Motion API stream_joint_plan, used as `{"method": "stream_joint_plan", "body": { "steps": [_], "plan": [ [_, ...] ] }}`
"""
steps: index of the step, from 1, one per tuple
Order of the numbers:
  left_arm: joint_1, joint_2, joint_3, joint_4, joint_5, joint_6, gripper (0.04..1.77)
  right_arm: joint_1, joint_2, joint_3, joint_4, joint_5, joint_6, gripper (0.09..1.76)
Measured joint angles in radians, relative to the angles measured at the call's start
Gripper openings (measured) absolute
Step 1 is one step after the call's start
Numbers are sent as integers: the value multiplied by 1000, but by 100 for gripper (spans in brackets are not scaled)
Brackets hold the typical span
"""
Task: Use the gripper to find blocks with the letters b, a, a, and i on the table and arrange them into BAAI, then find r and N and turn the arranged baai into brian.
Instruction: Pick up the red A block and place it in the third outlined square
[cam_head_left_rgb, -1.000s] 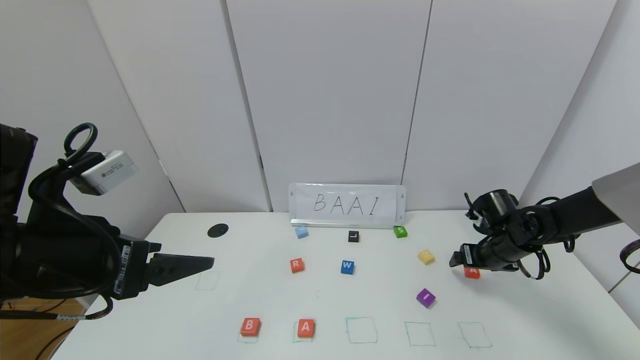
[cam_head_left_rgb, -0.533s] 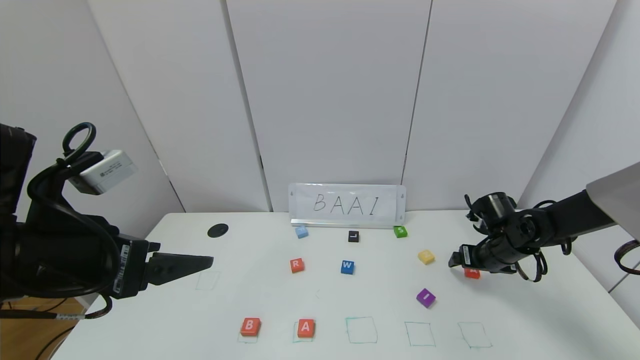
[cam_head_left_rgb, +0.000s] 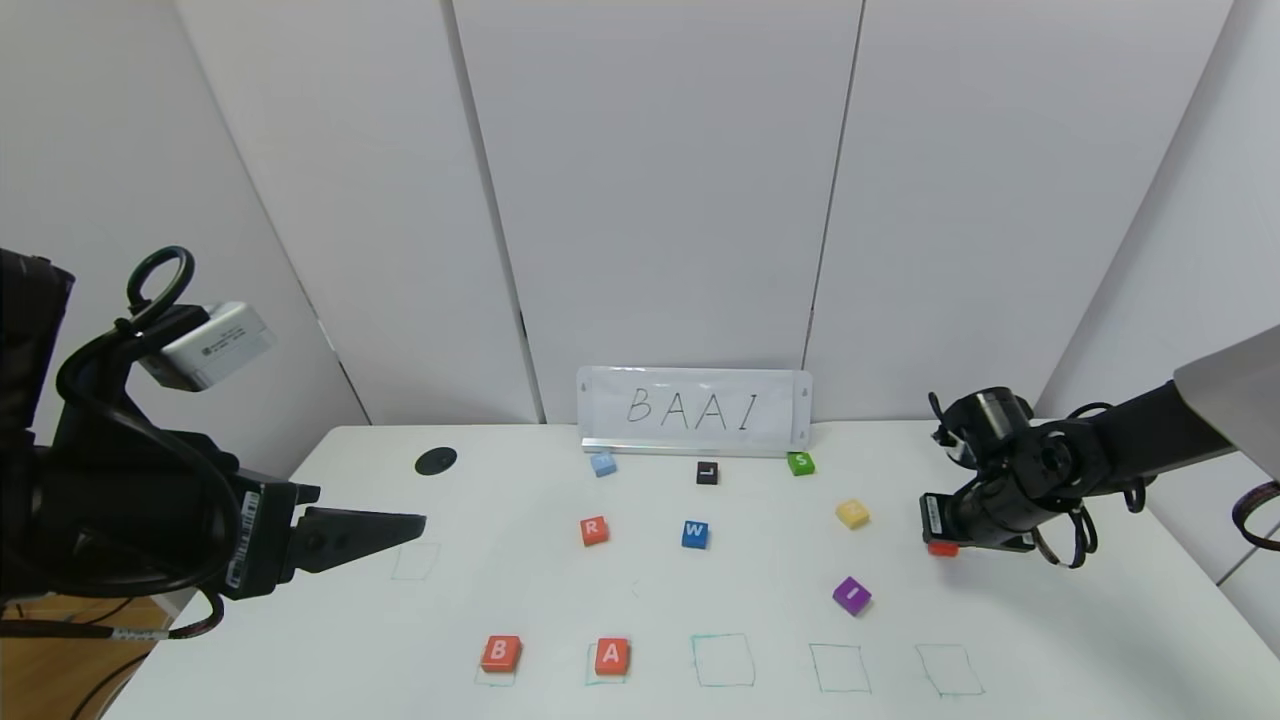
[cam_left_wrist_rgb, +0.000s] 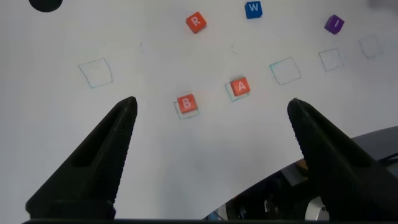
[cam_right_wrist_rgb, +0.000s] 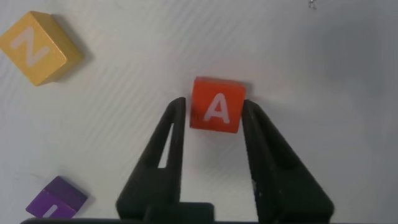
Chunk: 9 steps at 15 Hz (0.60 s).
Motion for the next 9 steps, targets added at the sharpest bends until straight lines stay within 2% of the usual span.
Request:
{"method": "stream_joint_plan", "body": {
  "steps": [1,9],
  "plan": [
    [0,0,1,0,0,0,172,-1,-1,0,1,-1,0,53],
    [5,3,0,-1,-1,1,172,0,-19,0,7,-6,-2,53]
  ]
}}
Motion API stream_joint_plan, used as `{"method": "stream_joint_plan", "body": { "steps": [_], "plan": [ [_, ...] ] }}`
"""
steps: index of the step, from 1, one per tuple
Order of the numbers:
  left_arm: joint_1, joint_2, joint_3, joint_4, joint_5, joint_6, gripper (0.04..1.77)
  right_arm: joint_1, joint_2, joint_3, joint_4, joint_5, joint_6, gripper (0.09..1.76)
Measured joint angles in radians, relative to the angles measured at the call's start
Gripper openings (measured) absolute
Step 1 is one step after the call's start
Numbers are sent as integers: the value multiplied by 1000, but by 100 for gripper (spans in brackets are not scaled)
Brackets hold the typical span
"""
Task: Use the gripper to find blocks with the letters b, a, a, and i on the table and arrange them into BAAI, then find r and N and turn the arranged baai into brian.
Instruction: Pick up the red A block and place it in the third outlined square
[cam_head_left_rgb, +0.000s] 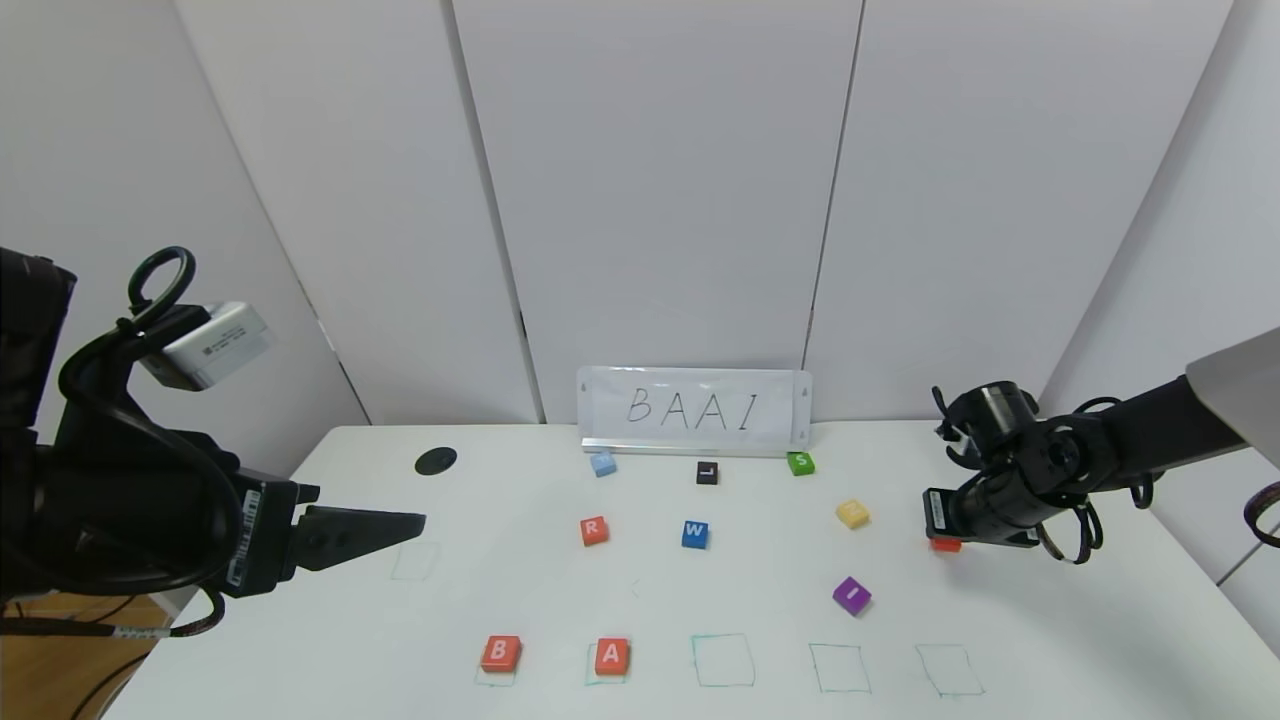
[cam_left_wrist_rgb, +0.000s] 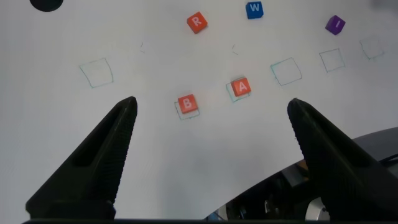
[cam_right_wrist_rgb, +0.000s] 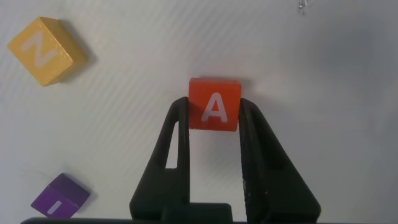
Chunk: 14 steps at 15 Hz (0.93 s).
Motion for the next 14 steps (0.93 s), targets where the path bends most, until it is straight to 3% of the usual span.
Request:
{"method": "stream_joint_plan", "body": {
  "steps": [4,7,14],
  "plan": [
    [6,0,-1,0,0,0,172,56,-57,18,87,-1,38,53],
    [7,1,0,0,-1,9,172,151,-131,21,174,-1,97,53],
    [4,9,13,0,-2,23,172,402,-205,-2,199,-18,235,53]
  ]
}}
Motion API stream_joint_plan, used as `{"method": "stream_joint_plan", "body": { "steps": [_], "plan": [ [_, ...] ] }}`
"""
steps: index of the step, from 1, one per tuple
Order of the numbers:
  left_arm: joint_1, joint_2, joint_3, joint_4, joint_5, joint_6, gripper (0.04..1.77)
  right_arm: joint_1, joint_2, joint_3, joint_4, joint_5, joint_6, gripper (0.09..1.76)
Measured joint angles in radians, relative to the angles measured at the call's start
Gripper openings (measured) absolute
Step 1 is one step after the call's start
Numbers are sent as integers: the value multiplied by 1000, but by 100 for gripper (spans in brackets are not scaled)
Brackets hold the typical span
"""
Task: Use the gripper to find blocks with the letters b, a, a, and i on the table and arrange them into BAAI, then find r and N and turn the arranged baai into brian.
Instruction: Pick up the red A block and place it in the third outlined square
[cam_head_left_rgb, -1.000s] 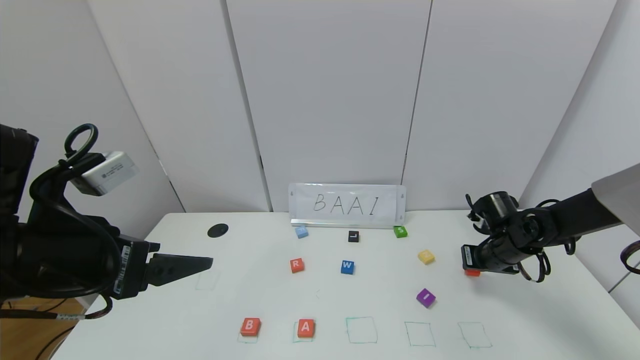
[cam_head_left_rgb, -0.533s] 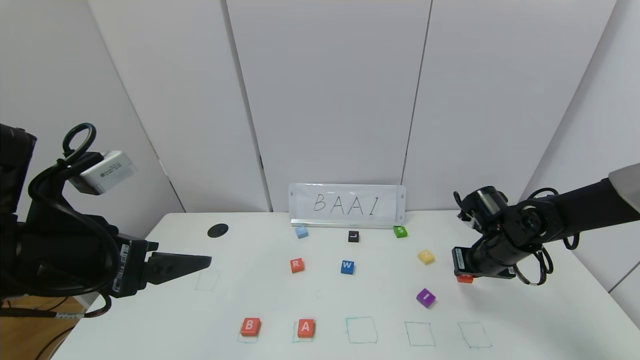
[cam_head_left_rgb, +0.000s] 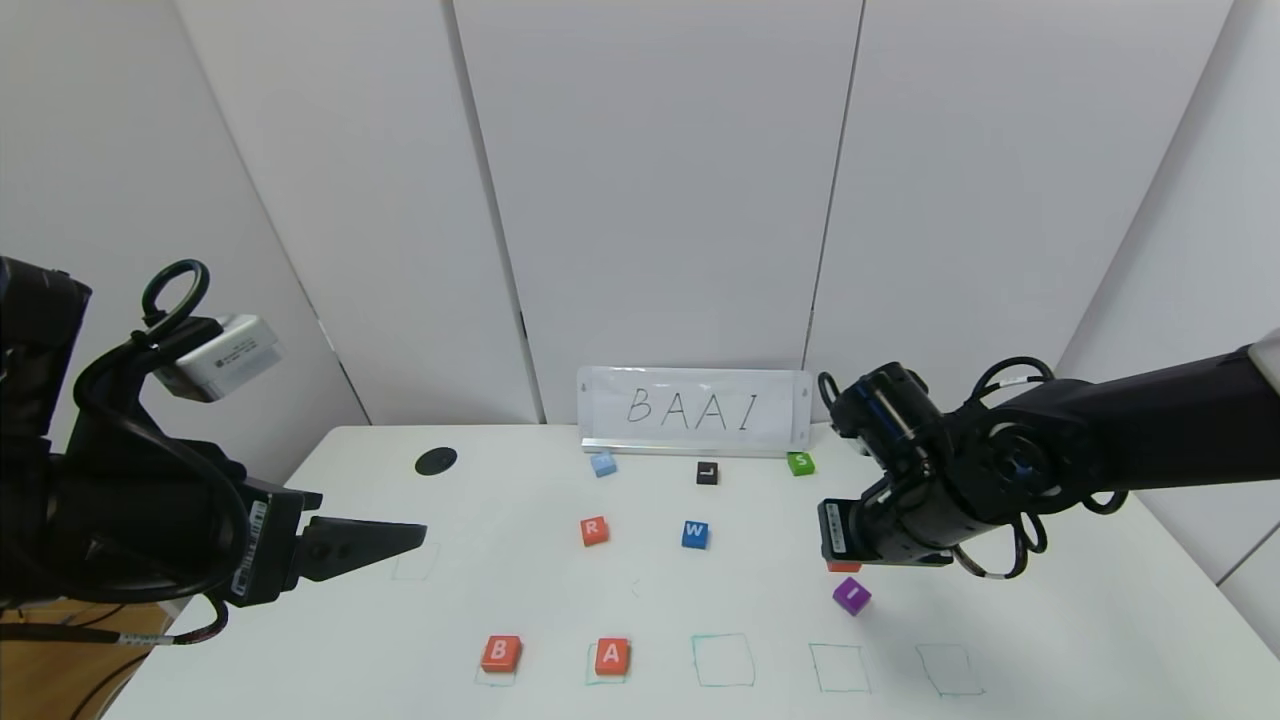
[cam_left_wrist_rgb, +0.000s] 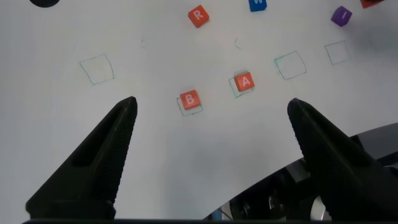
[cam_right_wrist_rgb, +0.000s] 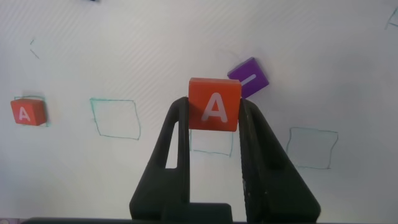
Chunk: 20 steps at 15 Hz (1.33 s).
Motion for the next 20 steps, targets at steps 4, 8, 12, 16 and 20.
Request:
{"method": "stream_joint_plan", "body": {
  "steps": [4,8,12,16,20],
  "plan": [
    [2,-1,-1,0,0,0,172,101,43,-74,57,-56,56,53],
    [3,-1,-2,0,0,0,172,181,76,-119,88,-104,97,53],
    [3,-1,-1,1,1,2,172,240,118,-167,146,-123,136,53],
    [3,1,-1,0,1,4,172,276,166,-231,189,-125,177,53],
    [3,3,-1,0,1,6,172,330,206,-240,182,-144,202,53]
  ]
}}
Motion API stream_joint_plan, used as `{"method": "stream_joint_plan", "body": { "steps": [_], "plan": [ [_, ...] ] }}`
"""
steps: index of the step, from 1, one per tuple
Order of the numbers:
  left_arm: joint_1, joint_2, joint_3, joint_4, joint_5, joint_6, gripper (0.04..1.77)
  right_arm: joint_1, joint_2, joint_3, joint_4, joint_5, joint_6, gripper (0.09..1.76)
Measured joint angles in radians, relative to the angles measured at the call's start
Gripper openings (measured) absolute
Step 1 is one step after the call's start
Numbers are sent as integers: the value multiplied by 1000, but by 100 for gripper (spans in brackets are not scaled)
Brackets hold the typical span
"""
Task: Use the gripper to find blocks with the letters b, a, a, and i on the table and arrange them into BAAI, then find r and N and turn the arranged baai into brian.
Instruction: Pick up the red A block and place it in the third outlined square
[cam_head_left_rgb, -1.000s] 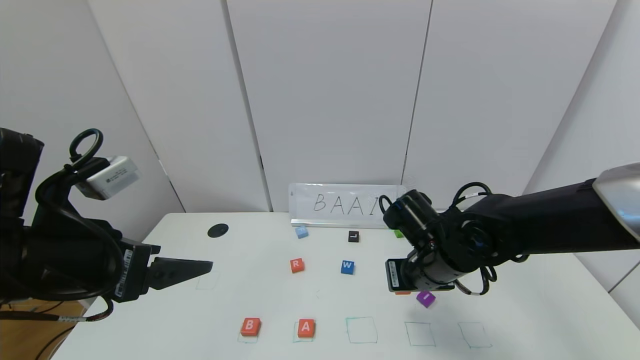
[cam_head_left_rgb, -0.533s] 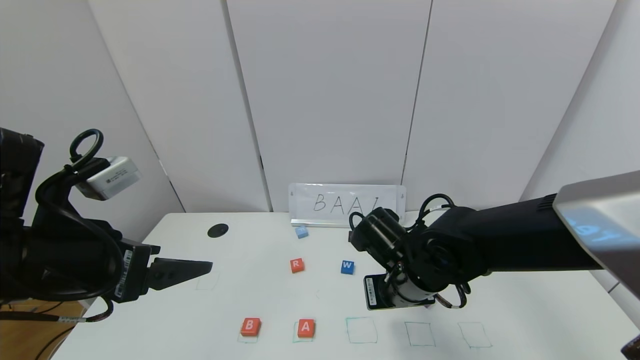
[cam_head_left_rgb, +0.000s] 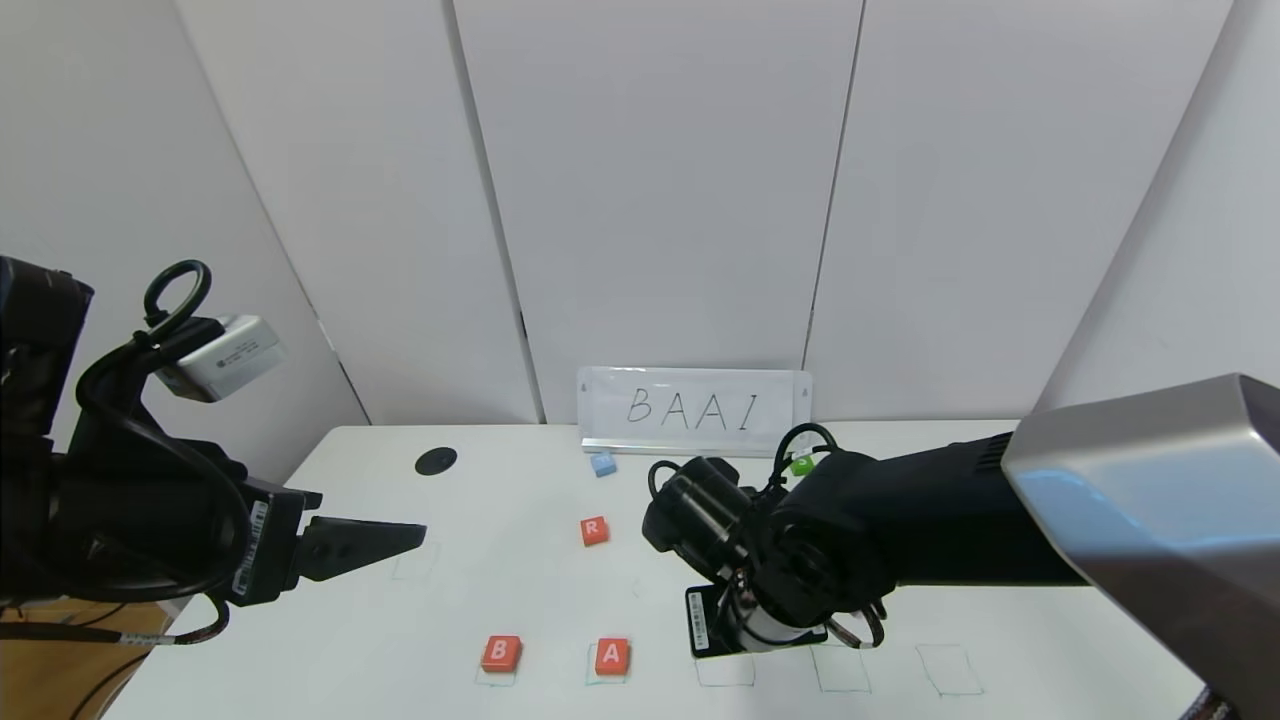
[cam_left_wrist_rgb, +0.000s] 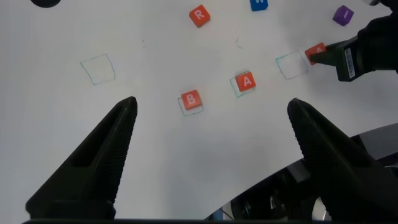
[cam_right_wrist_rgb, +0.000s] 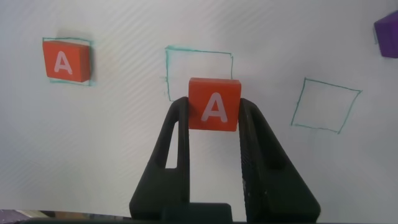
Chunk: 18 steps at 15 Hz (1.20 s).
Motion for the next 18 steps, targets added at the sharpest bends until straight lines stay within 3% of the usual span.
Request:
{"method": "stream_joint_plan", "body": {
  "steps": [8,18],
  "plan": [
    [-1,2,2,1,1,0,172,31,40,-2,-4,-17,68,53],
    [-1,15,4,1,1,10,172,43,55,47,-101,-35,94,53]
  ]
}}
